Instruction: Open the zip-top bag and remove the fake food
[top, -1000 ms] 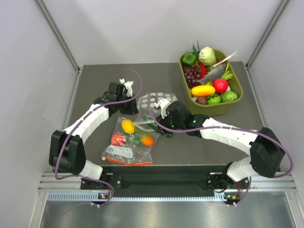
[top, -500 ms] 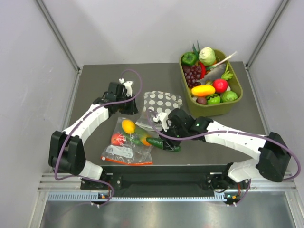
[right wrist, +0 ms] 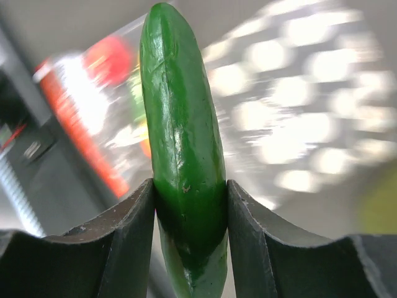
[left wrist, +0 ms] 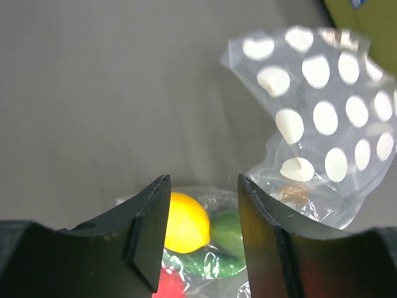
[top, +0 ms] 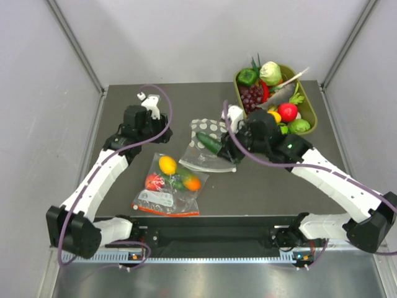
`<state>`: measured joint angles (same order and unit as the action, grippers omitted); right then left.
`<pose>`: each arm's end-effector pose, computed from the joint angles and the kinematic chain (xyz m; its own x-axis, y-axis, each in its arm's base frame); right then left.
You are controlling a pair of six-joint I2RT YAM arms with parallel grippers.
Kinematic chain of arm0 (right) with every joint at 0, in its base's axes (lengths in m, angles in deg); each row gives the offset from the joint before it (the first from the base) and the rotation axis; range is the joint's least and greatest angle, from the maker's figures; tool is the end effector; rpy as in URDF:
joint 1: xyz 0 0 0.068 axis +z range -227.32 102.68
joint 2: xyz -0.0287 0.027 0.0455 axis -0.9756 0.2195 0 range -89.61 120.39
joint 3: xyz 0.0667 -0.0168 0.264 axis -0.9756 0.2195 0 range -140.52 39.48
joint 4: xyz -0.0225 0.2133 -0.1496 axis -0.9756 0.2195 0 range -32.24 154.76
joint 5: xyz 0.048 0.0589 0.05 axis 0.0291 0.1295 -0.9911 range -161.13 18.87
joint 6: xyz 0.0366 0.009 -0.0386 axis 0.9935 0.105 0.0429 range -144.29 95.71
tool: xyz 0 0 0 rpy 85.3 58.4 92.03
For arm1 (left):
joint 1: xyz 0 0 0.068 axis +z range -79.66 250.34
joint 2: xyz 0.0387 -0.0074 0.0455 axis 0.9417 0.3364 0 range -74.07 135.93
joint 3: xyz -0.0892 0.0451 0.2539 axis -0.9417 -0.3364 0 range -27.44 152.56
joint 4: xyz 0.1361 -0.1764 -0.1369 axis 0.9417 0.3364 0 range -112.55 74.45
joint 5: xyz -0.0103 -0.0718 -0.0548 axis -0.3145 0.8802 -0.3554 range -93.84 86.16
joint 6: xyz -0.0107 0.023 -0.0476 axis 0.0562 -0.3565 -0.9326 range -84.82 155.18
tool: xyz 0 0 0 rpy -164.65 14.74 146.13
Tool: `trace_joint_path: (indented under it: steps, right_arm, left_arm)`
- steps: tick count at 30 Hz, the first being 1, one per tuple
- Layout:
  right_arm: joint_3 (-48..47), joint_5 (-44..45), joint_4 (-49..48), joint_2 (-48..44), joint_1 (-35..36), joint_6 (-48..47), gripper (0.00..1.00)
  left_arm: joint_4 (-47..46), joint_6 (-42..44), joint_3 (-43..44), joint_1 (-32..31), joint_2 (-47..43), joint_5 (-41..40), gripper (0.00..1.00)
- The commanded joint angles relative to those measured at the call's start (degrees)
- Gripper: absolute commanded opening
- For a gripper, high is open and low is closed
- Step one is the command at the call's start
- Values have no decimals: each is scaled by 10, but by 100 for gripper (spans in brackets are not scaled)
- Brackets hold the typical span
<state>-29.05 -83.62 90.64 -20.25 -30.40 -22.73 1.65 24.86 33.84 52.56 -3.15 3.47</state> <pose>0.1743 0.1977 0.3567 -0.4017 -0.3906 -0.8283 -0.8253 0.5463 0.1427 0.2615 -0.0885 0.3203 -0.5940 0.0039 -0.8045 0.3021 0.9279 -0.2186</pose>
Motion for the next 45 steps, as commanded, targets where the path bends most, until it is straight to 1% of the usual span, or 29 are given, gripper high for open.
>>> trace_joint_path:
  steps: [1, 2, 3, 4, 5, 6, 8, 12, 13, 17, 19, 23, 25, 26, 32, 36, 41, 45]
  right_arm:
    - [-60, 19, -14, 4, -77, -11, 24]
    - [-70, 18, -15, 15, -118, -11, 24]
    - [-80, 19, -18, 20, -137, -29, 24]
    - [-95, 18, -23, 25, -158, -30, 24]
    - [-101, 19, -27, 30, -198, -30, 24]
    - [-108, 20, -30, 40, -218, -31, 24]
    - [-131, 42, -35, 59, -267, -41, 24]
    - [-172, 77, -41, 102, -332, -62, 25]
    - [-184, 92, -44, 110, -342, -67, 25]
    - [-213, 106, -57, 163, -402, -91, 26]
    - [-222, 117, -63, 178, -422, -113, 27]
    - [-238, 142, -57, 223, -458, -118, 27]
    - [-237, 153, -57, 234, -465, -123, 27]
    - [-236, 157, -56, 241, -488, -125, 27]
    - [-209, 186, -63, 247, -518, -143, 27]
    - [-198, 179, -59, 258, -525, -148, 28]
    - [-202, 177, -31, 281, -525, -149, 31]
    - [-181, 174, -25, 281, -525, -159, 33]
  left_arm:
    - [-45, 7, -9, 5, -59, -58, 54]
    - [-47, 8, -8, 6, -65, -67, 56]
    - [-47, 9, -5, 6, -71, -67, 58]
    - [-45, 12, -2, 6, -80, -88, 59]
    - [-41, 12, 2, 6, -83, -92, 60]
    - [-37, 13, 10, 7, -86, -102, 61]
    - [-35, 14, 20, 8, -91, -108, 65]
    - [-33, 19, 45, 8, -94, -112, 69]
    - [-34, 22, 47, 7, -93, -107, 70]
    - [-42, 28, 38, 7, -96, -96, 71]
    - [-49, 30, 24, 7, -98, -88, 71]
    - [-52, 33, 13, 9, -98, -85, 72]
    - [-52, 34, 11, 8, -97, -83, 72]
    - [-53, 34, 10, 8, -96, -82, 72]
    - [-54, 34, 6, 8, -91, -78, 72]
    - [-53, 33, 6, 9, -88, -76, 72]
    - [-51, 35, 5, 10, -86, -76, 72]
    - [-53, 36, 4, 9, -84, -76, 73]
